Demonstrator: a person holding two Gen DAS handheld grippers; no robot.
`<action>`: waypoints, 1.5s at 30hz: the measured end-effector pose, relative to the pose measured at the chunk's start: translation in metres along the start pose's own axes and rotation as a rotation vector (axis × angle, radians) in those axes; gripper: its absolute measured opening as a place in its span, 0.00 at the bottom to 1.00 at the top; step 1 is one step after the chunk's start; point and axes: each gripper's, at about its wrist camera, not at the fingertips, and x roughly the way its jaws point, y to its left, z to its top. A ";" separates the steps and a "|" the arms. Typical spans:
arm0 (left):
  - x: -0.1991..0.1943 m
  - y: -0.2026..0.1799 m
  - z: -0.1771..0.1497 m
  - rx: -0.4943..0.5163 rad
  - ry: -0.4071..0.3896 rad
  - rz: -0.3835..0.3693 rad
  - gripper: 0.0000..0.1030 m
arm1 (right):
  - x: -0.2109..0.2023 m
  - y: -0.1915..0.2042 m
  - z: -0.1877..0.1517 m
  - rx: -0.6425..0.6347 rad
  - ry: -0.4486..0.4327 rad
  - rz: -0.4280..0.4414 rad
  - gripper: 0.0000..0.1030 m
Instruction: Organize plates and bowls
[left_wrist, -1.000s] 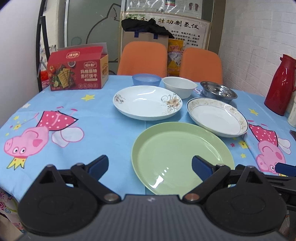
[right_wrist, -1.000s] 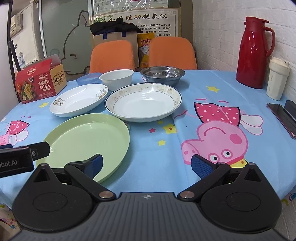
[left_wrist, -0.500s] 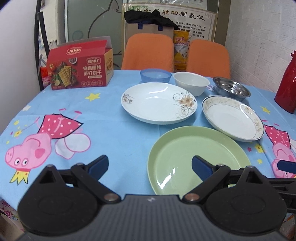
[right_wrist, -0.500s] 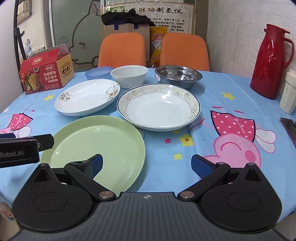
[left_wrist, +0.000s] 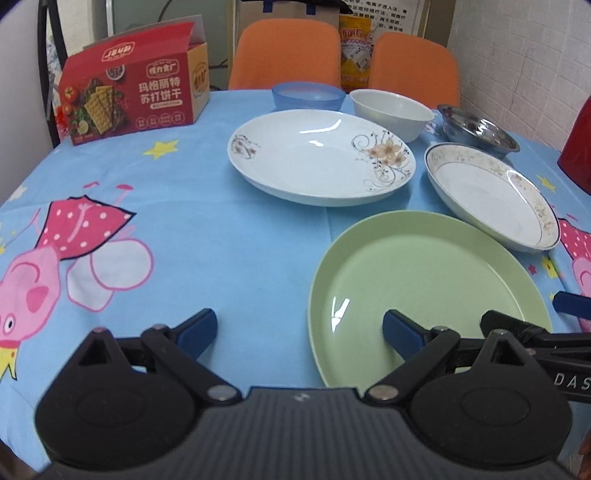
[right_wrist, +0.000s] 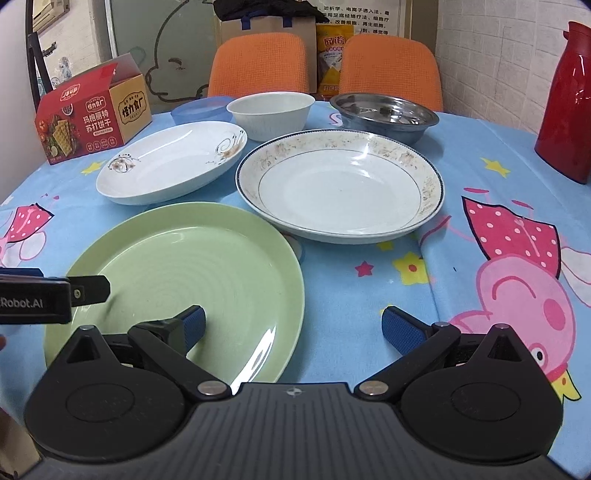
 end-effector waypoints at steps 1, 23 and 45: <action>0.000 -0.001 0.000 0.013 -0.009 -0.001 0.93 | 0.000 -0.001 0.000 0.001 -0.006 0.001 1.00; -0.003 -0.004 -0.003 0.126 -0.004 -0.114 0.93 | -0.013 0.003 -0.005 -0.086 -0.081 0.110 1.00; -0.016 -0.009 0.000 0.104 -0.014 -0.148 0.57 | -0.014 0.012 -0.011 -0.043 -0.099 0.114 0.94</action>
